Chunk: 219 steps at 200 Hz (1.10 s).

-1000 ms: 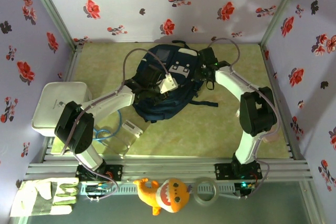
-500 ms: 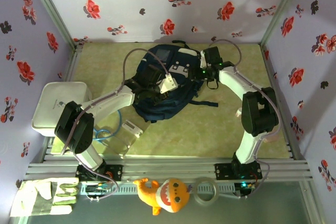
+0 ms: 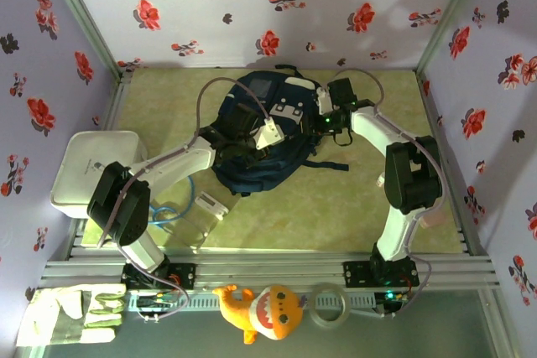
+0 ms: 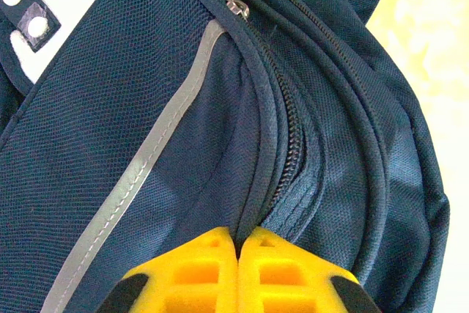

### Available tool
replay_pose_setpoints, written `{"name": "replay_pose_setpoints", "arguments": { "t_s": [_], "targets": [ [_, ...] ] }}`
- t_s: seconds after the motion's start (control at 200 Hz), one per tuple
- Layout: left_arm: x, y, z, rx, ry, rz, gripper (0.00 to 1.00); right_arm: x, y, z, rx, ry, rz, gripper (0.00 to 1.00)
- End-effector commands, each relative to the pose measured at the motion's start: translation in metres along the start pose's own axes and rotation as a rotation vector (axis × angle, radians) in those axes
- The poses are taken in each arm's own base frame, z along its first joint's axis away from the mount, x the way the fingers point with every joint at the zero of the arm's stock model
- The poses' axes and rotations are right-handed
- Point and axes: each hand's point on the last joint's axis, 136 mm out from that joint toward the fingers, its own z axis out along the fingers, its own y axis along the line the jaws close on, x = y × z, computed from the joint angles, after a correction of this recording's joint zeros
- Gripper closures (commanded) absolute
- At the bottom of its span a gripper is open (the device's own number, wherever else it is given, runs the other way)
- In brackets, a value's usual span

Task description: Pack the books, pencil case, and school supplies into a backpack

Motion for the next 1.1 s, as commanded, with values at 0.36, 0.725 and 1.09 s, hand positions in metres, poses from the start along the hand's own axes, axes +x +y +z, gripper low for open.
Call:
{"name": "replay_pose_setpoints", "arguments": {
  "t_s": [0.36, 0.725, 1.09],
  "targets": [
    [-0.007, 0.002, -0.011, 0.004, -0.028, -0.036, 1.00, 0.021, 0.007, -0.014, -0.021, 0.039, -0.026, 0.71],
    [-0.009, 0.004, -0.011, 0.001, -0.029, -0.047, 1.00, 0.022, 0.008, -0.022, -0.005, 0.012, -0.056, 0.98],
    [-0.030, 0.019, 0.003, -0.025, -0.054, -0.160, 1.00, 0.056, 0.052, -0.041, -0.098, 0.015, -0.102, 1.00]
  ]
}}
